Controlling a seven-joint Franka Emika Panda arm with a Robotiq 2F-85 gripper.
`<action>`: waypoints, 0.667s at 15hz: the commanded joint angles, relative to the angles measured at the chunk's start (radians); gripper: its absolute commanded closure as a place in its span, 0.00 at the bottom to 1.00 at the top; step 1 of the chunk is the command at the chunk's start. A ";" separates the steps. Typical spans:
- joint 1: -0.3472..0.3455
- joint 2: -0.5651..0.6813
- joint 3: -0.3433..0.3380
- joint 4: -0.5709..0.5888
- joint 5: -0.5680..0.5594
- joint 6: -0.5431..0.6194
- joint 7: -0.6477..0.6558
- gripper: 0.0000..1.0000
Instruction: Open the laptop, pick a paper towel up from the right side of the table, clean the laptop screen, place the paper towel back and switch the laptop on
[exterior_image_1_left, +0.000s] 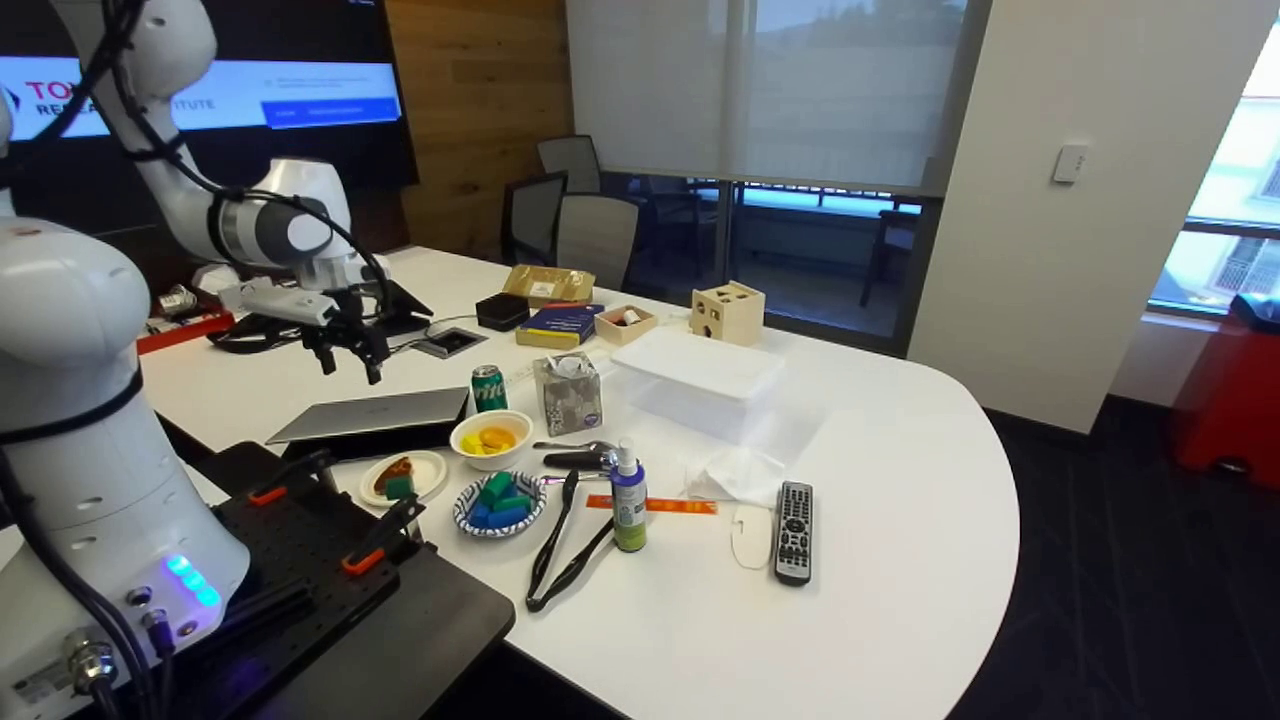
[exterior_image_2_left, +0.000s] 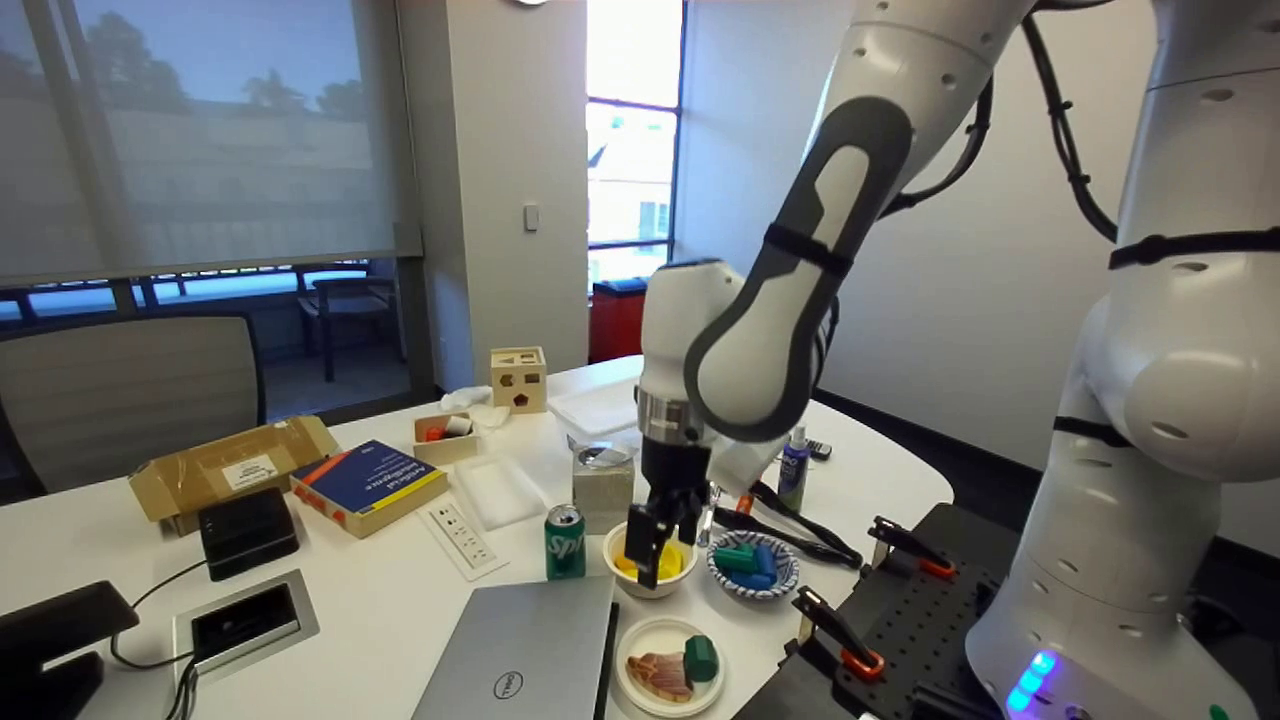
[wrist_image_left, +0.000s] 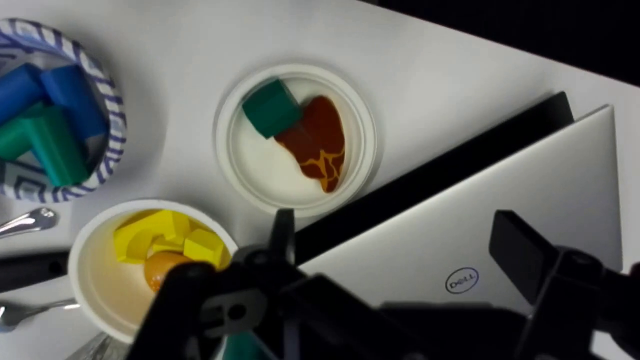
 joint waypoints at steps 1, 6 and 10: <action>0.020 0.240 -0.031 0.037 -0.044 0.197 0.050 0.00; 0.047 0.477 -0.061 0.157 -0.025 0.333 0.037 0.00; 0.049 0.586 -0.072 0.232 -0.020 0.338 0.035 0.00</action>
